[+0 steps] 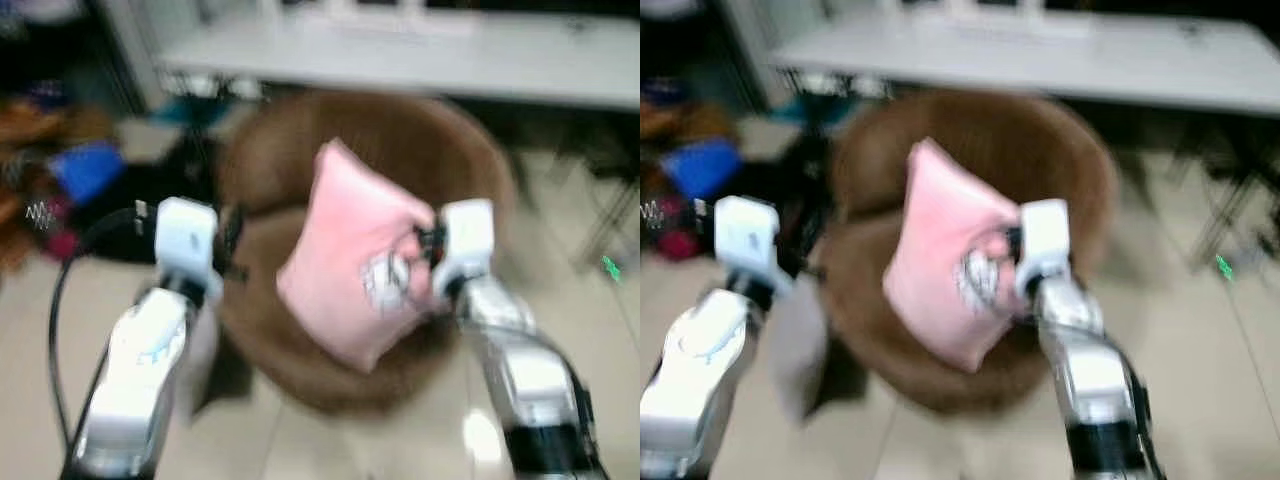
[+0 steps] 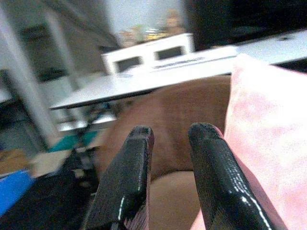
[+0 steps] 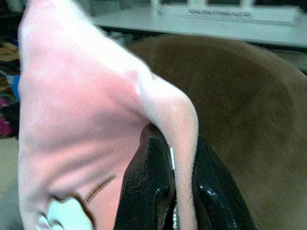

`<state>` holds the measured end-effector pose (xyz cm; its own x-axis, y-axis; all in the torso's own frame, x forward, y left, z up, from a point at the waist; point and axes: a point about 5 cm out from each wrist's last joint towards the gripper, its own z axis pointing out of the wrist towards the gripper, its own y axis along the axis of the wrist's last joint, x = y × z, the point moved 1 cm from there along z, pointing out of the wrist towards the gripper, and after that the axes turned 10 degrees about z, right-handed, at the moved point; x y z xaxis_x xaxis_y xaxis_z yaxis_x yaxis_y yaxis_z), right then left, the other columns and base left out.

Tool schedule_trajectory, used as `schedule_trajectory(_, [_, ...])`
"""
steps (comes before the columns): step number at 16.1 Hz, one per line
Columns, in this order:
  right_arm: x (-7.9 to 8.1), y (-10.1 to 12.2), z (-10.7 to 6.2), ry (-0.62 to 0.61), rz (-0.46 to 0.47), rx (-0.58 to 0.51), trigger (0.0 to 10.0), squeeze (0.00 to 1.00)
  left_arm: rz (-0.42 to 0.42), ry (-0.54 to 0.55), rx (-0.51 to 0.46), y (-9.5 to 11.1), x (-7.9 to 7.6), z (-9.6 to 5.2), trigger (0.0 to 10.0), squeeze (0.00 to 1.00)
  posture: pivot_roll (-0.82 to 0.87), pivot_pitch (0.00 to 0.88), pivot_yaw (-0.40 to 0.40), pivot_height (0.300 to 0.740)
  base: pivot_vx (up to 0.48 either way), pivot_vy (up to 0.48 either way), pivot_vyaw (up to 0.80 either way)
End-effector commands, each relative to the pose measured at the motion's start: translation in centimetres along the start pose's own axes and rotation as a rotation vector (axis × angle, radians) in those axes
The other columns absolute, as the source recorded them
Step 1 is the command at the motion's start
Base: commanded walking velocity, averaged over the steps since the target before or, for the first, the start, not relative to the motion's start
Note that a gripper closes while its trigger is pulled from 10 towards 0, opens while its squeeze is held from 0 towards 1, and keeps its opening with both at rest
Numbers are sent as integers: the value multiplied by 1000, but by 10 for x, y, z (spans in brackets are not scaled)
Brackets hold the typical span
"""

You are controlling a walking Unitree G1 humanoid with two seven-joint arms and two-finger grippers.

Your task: Move the pillow to the sofa from floor

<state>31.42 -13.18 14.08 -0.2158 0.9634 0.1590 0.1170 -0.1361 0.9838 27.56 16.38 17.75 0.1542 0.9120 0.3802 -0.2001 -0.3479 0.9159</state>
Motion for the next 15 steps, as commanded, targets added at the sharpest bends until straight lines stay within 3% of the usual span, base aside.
schedule_trajectory(1, [19, 17, 4, 65, -4, -78, 10000, 0, 19, 31, 24, -5, 9, -4, 10000, 0, 74, 0, 25, 740, 364, 0, 800])
schedule_trajectory(2, [18, 17, 4, 63, -5, -78, 10000, 0, 19, 32, 25, -6, 9, -4, 10000, 0, 74, 0, 25, 740, 360, 0, 800])
schedule_trajectory(15, [17, 15, 5, 53, 13, -71, 10000, 0, 16, 26, 31, -6, 7, -6, 10000, 0, 80, 0, 21, 740, 363, 0, 0])
